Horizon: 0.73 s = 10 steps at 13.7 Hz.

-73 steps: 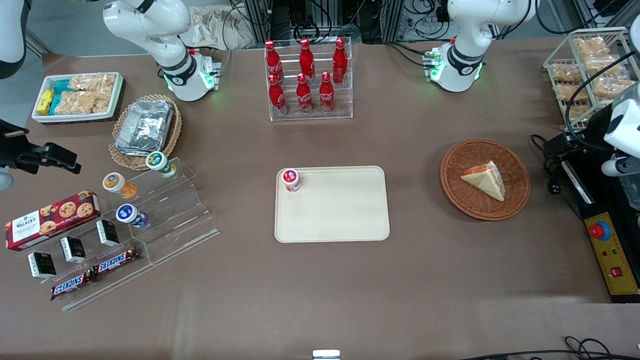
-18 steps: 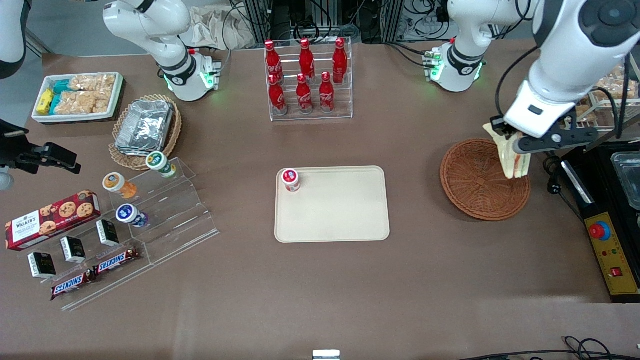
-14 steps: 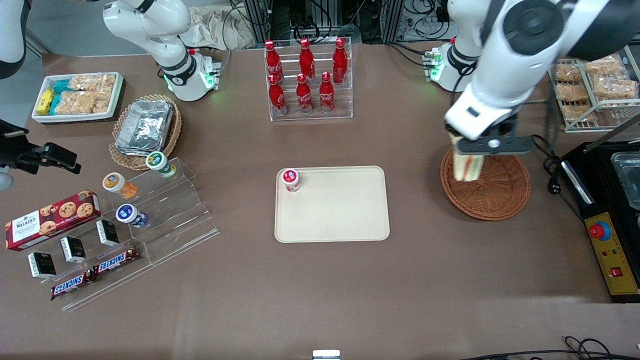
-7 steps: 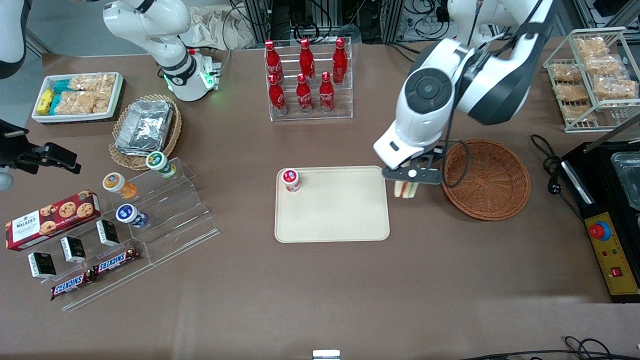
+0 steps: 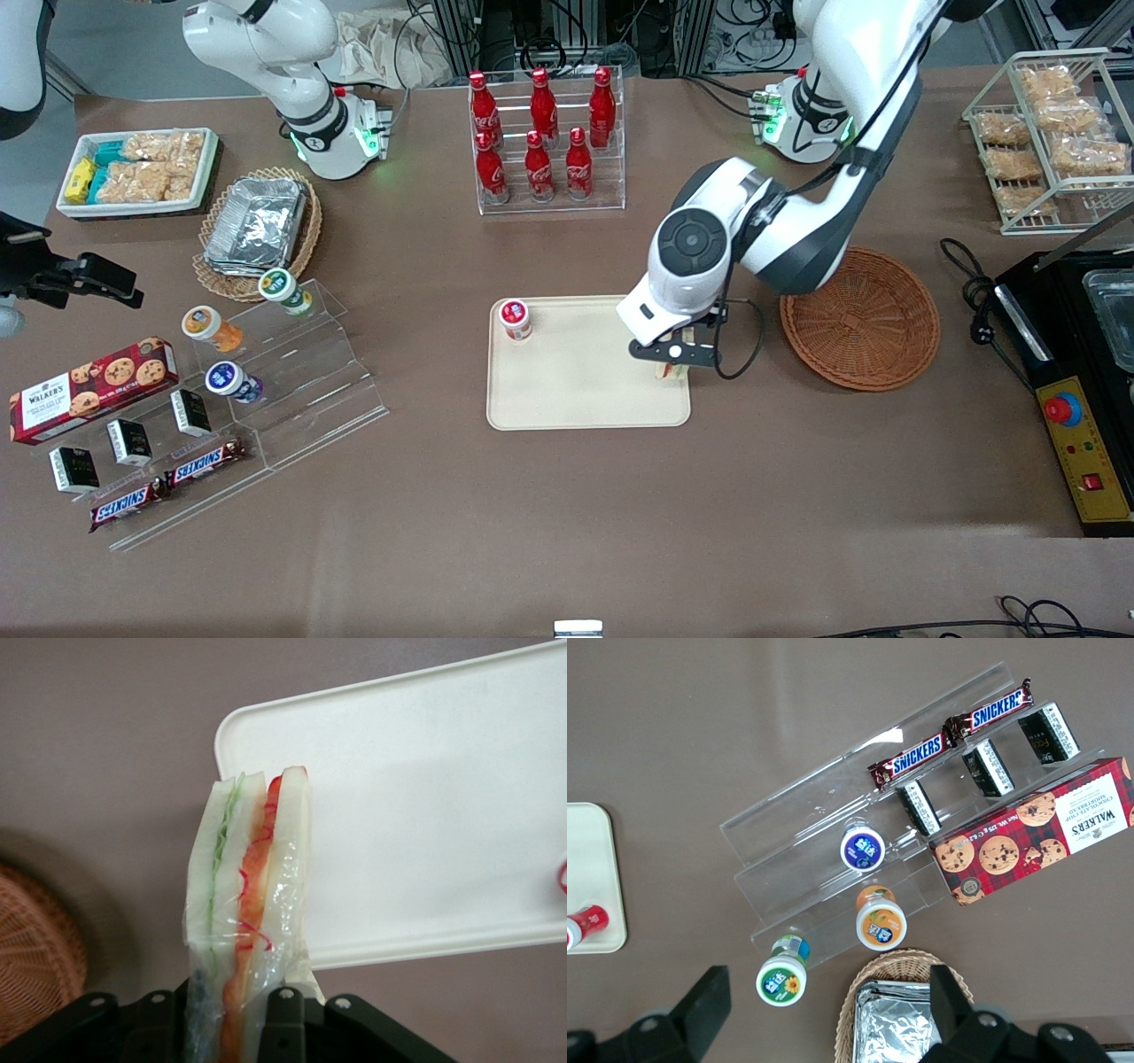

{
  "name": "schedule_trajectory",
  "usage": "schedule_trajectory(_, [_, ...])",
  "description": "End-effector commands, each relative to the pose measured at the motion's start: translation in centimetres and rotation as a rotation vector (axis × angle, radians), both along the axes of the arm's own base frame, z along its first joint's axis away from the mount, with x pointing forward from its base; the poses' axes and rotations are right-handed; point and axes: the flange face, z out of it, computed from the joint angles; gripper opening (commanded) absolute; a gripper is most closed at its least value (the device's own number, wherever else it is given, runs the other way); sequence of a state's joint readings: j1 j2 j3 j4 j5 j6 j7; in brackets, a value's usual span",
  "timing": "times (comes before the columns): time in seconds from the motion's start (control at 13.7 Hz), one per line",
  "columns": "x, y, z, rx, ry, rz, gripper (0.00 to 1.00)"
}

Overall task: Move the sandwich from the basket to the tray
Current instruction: 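Carry the held sandwich with the left gripper over the cream tray, then lower the sandwich onto the tray and open the left gripper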

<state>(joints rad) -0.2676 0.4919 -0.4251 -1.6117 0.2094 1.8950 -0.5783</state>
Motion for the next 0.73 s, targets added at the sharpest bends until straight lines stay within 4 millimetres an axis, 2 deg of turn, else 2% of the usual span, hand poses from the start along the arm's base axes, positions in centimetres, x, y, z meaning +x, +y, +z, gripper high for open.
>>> schedule_trajectory(0.0, [0.2, -1.7, -2.1, 0.013, -0.030, 0.017, 0.00])
schedule_trajectory(0.15, [0.2, -2.0, -3.9, 0.027, -0.033, 0.019, 0.00])
schedule_trajectory(0.37, [0.2, -2.4, -5.7, 0.033, -0.044, 0.028, 0.00])
schedule_trajectory(0.44, [-0.4, -3.3, -6.4, 0.050, -0.050, 0.013, 0.00])
schedule_trajectory(0.66, [-0.2, -3.5, -8.2, 0.042, -0.056, 0.014, 0.00])
